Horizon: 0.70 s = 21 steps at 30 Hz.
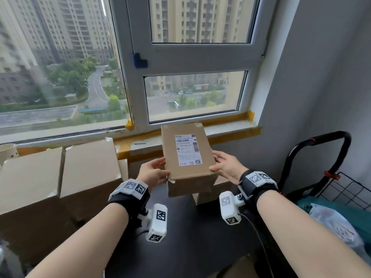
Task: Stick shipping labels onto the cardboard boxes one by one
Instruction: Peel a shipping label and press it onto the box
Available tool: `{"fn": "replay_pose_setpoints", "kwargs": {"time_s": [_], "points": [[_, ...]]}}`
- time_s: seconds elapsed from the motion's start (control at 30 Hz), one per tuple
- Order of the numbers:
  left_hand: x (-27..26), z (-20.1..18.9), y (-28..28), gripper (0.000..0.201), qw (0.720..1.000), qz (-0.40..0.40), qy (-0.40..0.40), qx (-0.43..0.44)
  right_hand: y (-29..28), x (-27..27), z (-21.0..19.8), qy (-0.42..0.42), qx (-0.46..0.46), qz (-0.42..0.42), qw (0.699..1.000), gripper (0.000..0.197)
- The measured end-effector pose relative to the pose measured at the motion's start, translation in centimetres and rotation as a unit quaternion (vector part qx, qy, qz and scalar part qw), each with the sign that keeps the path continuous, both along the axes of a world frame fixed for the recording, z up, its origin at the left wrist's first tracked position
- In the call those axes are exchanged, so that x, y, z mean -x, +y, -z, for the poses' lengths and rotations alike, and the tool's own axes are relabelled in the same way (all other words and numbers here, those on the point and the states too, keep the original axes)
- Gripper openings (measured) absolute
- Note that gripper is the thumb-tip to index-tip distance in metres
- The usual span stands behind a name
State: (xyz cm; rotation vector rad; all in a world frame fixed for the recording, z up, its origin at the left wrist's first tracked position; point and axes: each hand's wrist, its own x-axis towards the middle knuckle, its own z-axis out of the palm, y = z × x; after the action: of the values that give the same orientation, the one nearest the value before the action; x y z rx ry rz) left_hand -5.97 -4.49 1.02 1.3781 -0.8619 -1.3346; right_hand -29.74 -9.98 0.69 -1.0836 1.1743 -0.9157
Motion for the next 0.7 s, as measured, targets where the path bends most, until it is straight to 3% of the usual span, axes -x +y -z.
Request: {"fn": "replay_pose_setpoints", "kwargs": {"time_s": [0.4,0.7], "points": [[8.3,2.6,-9.3,0.050,0.997,-0.052,0.013,-0.054,-10.8,6.9,1.8,0.044,-0.042,0.006,0.998,0.060],[10.0,3.5,-10.6,0.055,0.997,-0.055,-0.003,-0.053,-12.5,8.6,2.6,0.098,-0.036,0.007,0.994,0.058]]}}
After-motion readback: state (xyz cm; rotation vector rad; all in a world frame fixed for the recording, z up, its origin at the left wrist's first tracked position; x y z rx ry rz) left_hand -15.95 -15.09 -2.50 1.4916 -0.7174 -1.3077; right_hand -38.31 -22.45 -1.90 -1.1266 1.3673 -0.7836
